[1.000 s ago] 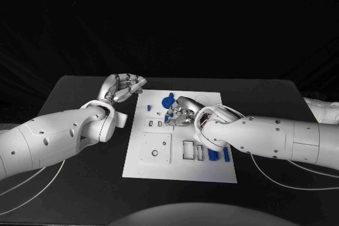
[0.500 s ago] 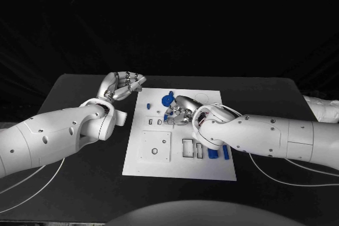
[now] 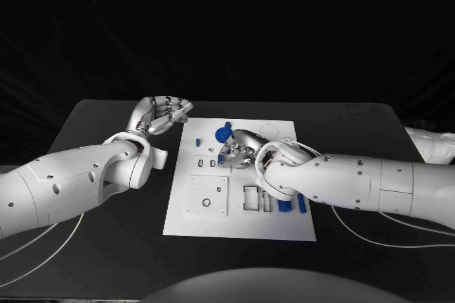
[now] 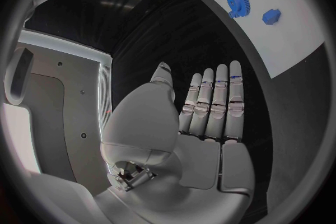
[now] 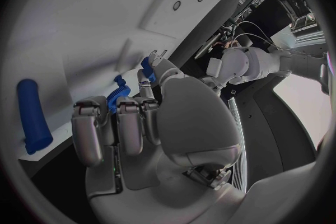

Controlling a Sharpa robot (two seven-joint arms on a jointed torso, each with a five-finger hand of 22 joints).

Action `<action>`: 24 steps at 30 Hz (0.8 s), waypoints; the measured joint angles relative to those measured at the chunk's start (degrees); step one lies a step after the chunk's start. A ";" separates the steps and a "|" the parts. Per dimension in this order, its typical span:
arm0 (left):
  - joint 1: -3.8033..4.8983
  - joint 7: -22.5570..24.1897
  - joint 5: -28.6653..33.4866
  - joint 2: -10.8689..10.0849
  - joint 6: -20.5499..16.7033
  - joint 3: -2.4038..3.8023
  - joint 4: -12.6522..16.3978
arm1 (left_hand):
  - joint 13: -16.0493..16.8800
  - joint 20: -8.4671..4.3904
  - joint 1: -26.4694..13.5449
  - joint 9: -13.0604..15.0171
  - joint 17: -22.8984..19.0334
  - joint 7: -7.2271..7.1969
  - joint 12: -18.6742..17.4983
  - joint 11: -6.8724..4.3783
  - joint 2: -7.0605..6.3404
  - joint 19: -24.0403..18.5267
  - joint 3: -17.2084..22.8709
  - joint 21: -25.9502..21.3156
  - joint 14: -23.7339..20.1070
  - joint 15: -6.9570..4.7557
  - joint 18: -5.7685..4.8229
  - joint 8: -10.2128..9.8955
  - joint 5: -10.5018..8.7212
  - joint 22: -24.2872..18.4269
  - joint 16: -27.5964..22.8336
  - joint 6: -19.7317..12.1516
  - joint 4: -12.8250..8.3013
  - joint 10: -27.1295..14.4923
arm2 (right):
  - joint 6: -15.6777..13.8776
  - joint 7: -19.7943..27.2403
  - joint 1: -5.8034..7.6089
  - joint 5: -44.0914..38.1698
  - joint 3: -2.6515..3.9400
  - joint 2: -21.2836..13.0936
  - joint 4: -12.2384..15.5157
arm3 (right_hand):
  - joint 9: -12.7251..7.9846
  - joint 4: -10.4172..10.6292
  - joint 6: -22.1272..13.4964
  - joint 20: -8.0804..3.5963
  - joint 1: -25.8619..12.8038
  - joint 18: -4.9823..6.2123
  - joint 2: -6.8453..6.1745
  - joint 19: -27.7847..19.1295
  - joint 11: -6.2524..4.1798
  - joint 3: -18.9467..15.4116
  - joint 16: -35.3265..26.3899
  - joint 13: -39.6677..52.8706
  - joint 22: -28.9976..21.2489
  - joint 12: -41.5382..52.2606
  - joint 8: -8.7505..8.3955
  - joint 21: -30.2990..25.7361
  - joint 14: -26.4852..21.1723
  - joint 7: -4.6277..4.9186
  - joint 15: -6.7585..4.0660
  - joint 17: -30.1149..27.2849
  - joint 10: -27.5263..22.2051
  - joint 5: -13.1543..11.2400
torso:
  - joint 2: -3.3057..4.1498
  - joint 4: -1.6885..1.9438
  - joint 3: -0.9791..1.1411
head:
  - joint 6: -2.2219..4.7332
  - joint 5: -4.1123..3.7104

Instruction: Assemble the parts on the task board

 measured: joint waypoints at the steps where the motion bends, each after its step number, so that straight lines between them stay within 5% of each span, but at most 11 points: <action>1: 0.00 0.00 0.00 -0.04 0.00 0.00 0.01 | 0.01 0.00 0.00 0.00 0.00 0.00 0.00 0.00 0.00 0.00 0.00 0.00 0.00 0.00 0.01 0.00 0.00 0.00 0.00 0.00 0.00 0.00 | 0.04 0.00 -0.01 -0.02 0.00 0.06 -0.01 | 0.00 0.00 -0.01 0.00 0.00 0.00 0.00 0.00 0.00 0.00 0.00 0.00 0.03 0.00 -0.02 0.00 0.00 -0.01 0.00 0.00 0.00 0.00 | 0.00 -0.02 0.00 | 0.00 0.00; 24: 0.00 0.02 0.00 -0.10 0.00 0.01 0.10 | 0.03 0.00 0.00 0.00 0.05 0.00 0.00 0.00 0.00 0.00 0.00 0.00 0.00 0.00 0.01 -0.23 0.23 0.01 0.00 0.00 0.00 0.00 | 0.40 0.15 -0.60 -0.56 0.10 0.61 -0.65 | -0.33 -0.14 -0.04 0.21 -0.28 0.00 -0.29 0.21 0.19 -0.15 0.00 0.00 0.03 0.00 -0.29 0.00 0.00 -0.04 0.41 0.02 0.20 -0.02 | 0.03 -0.03 -0.01 | -0.19 0.12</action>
